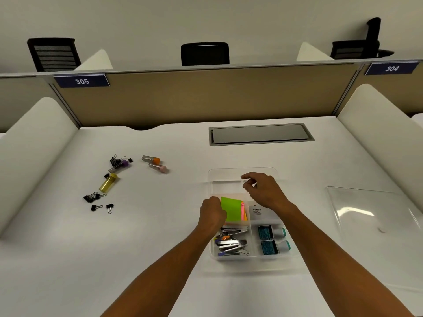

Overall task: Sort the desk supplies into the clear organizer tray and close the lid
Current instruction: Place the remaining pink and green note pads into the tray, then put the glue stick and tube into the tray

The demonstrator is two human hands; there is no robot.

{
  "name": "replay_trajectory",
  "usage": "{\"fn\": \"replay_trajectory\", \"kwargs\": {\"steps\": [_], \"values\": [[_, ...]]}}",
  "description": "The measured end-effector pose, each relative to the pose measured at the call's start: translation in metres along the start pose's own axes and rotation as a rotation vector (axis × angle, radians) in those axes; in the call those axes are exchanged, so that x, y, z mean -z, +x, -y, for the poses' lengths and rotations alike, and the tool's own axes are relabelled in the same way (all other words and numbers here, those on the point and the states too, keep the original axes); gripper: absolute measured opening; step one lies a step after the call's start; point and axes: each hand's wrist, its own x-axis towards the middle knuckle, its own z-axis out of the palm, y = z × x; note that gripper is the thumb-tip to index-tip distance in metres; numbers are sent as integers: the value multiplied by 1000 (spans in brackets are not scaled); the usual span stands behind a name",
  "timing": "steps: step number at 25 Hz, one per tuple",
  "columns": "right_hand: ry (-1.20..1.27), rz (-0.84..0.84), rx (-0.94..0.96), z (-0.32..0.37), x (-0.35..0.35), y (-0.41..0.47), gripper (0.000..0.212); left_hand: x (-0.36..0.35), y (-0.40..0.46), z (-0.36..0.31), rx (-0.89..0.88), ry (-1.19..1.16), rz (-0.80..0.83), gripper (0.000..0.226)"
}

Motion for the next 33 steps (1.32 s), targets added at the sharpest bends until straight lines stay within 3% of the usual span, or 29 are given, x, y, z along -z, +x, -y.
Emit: {"fn": "replay_trajectory", "kwargs": {"steps": [6,10,18,33], "values": [[18,24,63,11,-4,6,28,8,-11,-2,-23,36,-123,35],[52,84,170,39,-20,10,29,21,-26,-2,-42,53,-326,56],[92,216,364,107,-64,7,42,75,-58,46,69,160,-616,56],[-30,332,357,206,-171,50,51,199,-33,199,214,145,-703,56]]}}
